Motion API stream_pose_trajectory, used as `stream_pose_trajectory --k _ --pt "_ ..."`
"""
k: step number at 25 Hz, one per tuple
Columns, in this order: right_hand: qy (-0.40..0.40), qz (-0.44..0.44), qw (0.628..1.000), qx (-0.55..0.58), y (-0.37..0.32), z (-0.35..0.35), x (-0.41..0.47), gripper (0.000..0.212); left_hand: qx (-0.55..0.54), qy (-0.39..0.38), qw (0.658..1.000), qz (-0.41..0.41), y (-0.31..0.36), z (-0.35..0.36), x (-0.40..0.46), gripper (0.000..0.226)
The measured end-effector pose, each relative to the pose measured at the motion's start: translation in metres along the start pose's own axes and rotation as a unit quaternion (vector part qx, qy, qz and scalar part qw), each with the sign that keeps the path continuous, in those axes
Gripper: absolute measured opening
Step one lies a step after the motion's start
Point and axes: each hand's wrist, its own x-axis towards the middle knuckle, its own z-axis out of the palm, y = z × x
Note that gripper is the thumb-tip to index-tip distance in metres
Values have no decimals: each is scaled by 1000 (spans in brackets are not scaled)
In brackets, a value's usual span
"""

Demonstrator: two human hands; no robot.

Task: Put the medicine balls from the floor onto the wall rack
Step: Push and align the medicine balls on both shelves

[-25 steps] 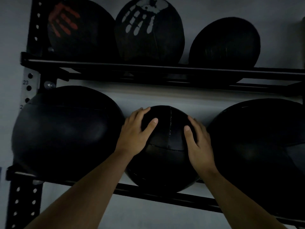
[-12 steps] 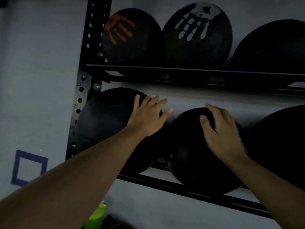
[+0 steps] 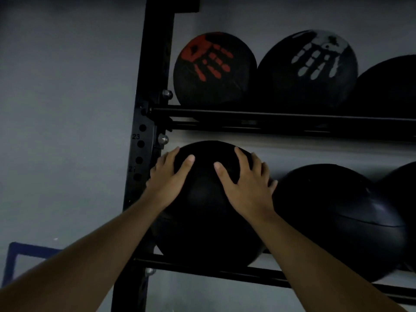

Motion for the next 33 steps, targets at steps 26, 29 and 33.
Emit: stream_pose_trajectory --k 26,29,33 --pt "156 -95 978 -105 122 -215 78 41 -73 66 941 324 202 80 11 21" --pt "227 -85 962 -121 174 -288 111 39 -64 105 918 377 287 131 18 26" --pt "257 -30 960 -105 238 -367 159 47 -40 162 912 376 381 186 40 27"
